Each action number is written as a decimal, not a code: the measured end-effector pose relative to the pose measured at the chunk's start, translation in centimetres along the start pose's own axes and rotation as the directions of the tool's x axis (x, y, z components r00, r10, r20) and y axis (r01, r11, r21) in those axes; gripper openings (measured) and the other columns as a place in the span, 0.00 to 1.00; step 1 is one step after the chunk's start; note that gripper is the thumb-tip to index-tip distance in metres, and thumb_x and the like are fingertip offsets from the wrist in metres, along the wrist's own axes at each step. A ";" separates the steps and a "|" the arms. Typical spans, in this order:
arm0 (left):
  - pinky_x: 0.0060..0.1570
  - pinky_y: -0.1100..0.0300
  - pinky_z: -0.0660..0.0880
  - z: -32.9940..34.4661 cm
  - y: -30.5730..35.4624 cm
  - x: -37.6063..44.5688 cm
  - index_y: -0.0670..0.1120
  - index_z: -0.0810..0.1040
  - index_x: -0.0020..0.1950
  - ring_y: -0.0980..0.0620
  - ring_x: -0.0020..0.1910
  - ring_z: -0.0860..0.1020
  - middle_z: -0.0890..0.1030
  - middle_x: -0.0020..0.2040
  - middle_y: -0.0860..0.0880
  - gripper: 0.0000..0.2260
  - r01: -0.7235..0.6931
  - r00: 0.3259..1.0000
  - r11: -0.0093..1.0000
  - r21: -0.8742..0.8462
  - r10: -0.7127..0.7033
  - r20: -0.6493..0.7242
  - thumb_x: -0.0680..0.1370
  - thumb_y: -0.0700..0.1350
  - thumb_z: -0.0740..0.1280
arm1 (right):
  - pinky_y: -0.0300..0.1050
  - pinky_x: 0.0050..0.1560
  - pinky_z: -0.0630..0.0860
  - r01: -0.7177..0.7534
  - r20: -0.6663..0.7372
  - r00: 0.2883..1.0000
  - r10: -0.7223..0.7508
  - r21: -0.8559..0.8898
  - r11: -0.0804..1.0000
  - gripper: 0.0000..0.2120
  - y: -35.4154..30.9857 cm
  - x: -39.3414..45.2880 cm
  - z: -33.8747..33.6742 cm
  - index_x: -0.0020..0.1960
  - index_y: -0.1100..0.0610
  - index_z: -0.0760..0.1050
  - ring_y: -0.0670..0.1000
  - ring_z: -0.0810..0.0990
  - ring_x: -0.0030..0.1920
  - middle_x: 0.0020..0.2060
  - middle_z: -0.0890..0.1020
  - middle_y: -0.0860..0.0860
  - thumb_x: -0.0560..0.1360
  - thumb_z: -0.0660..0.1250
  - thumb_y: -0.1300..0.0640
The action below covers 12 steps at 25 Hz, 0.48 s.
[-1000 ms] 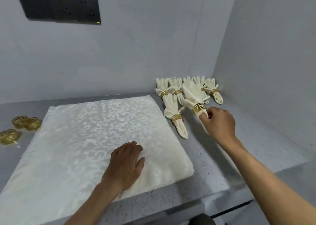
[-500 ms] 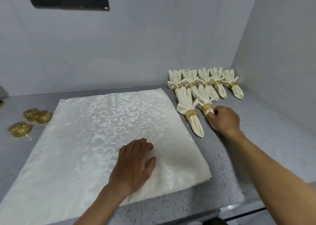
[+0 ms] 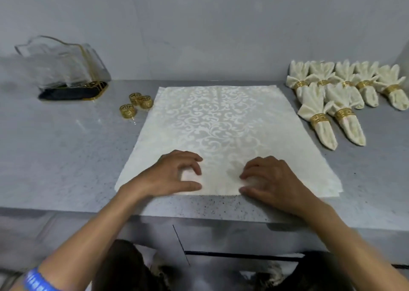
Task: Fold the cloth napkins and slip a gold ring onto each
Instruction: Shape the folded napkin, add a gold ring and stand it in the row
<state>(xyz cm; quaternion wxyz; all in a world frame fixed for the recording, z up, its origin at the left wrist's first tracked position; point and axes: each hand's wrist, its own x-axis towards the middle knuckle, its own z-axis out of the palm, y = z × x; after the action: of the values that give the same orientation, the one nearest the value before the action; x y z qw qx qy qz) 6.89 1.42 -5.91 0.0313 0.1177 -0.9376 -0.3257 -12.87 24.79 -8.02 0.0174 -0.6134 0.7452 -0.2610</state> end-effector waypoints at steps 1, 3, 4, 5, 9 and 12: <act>0.66 0.64 0.64 0.0 -0.8 -0.8 0.59 0.81 0.47 0.66 0.67 0.66 0.75 0.64 0.65 0.09 0.001 1.000 1.000 -0.031 -0.001 0.003 0.70 0.57 0.76 | 0.45 0.52 0.74 -0.006 0.006 1.000 0.006 0.009 1.000 0.17 0.4 0.2 0.2 0.50 0.46 0.84 0.43 0.77 0.49 0.52 0.81 0.38 0.72 0.69 0.35; 0.65 0.62 0.67 0.4 -1.3 -0.7 0.57 0.83 0.42 0.65 0.65 0.69 0.76 0.62 0.65 0.06 0.007 0.997 0.992 -0.129 -0.017 -0.076 0.70 0.55 0.77 | 0.43 0.51 0.73 -0.044 -0.006 0.999 0.045 0.069 0.997 0.17 1.3 0.5 0.3 0.49 0.47 0.86 0.42 0.76 0.49 0.50 0.81 0.37 0.72 0.67 0.36; 0.62 0.61 0.69 0.4 -1.3 -0.4 0.56 0.84 0.41 0.64 0.63 0.71 0.78 0.61 0.64 0.04 0.018 0.995 0.984 -0.178 -0.034 -0.091 0.71 0.53 0.77 | 0.42 0.50 0.73 -0.045 -0.008 0.999 0.046 0.105 0.993 0.16 1.5 0.6 0.2 0.48 0.48 0.86 0.42 0.76 0.49 0.50 0.81 0.37 0.74 0.67 0.38; 0.60 0.61 0.70 0.2 -1.0 0.0 0.55 0.85 0.40 0.64 0.60 0.74 0.79 0.59 0.64 0.03 0.035 0.994 0.973 -0.227 -0.057 -0.089 0.72 0.52 0.76 | 0.43 0.50 0.73 -0.052 -0.001 0.999 0.053 0.137 0.989 0.15 1.4 0.8 -0.1 0.48 0.48 0.86 0.42 0.77 0.50 0.50 0.82 0.37 0.75 0.67 0.40; 0.43 0.58 0.72 -0.6 0.0 0.8 0.53 0.78 0.40 0.61 0.38 0.76 0.80 0.38 0.59 0.11 0.092 0.974 0.980 -0.175 -0.125 -0.191 0.80 0.53 0.65 | 0.46 0.57 0.74 -0.096 0.111 0.989 0.099 -0.031 0.995 0.21 0.7 1.0 -1.3 0.58 0.48 0.81 0.46 0.79 0.55 0.57 0.82 0.42 0.74 0.66 0.36; 0.42 0.55 0.73 -0.6 1.9 0.2 0.55 0.70 0.45 0.58 0.40 0.76 0.79 0.42 0.58 0.15 0.069 0.980 0.998 0.004 -0.067 -0.189 0.76 0.66 0.63 | 0.47 0.52 0.75 -0.205 0.018 0.977 0.211 -0.179 0.962 0.12 0.4 0.7 -1.6 0.58 0.50 0.81 0.51 0.81 0.53 0.53 0.83 0.45 0.75 0.68 0.53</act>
<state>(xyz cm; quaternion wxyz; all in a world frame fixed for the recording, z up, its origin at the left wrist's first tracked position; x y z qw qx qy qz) 6.44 2.46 -4.24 0.1081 0.1802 -0.9275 -0.3090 -13.93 24.76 -6.61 0.0040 -0.5355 0.8252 -0.1795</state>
